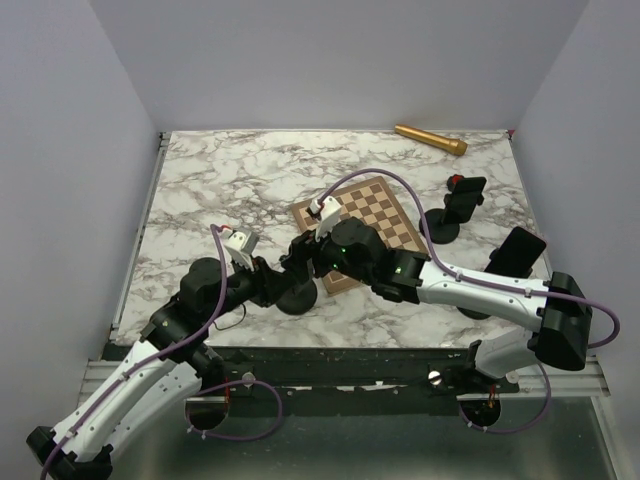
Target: Remove the phone from the phone stand
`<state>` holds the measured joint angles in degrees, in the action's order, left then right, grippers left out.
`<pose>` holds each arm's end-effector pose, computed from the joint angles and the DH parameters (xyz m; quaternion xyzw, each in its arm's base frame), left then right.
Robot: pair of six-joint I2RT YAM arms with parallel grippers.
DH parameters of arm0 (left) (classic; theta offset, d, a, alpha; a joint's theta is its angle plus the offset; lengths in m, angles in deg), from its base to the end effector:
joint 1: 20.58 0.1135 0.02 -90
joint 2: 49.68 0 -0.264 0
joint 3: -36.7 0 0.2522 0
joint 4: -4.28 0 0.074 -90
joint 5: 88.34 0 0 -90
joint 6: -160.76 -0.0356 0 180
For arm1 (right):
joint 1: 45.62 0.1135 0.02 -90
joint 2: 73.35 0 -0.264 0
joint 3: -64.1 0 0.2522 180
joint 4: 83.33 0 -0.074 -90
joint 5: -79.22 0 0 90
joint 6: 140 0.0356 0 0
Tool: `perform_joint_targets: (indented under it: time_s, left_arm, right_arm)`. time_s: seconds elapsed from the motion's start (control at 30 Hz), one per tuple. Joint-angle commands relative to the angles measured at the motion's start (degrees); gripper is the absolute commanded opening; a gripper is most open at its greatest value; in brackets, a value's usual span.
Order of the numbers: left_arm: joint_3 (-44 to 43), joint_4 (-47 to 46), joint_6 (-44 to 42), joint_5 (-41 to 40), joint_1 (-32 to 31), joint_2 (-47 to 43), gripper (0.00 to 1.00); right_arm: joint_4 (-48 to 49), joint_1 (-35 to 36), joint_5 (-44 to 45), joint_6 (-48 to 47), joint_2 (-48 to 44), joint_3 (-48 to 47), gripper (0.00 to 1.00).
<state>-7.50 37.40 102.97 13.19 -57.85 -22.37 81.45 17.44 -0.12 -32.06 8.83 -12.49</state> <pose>0.1002 -0.0852 0.2775 0.0954 0.7924 -0.4063 0.4449 0.1585 0.2974 0.3118 -0.2657 0.7771 0.3090 0.4795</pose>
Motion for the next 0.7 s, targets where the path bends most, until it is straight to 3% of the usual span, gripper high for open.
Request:
perform_joint_targets:
  time_s: [0.0, 0.4, 0.67]
  left_arm:
    - [-1.48, 9.41, 2.30, -5.37, -0.04, -2.20, 0.00]
    - [-0.75, 8.71, 1.72, -5.29, 0.00, -4.75, 0.00]
    - [-0.23, 8.77, 2.84, -4.06, 0.00, -4.89, 0.00]
  right_arm:
    - [-3.78, -4.04, 11.20, -2.40, -0.55, -0.93, 0.01]
    - [-3.16, -4.39, 14.64, -10.41, 0.27, -0.71, 0.01]
    - [3.81, -7.39, 2.81, -13.98, -1.63, 2.48, 0.01]
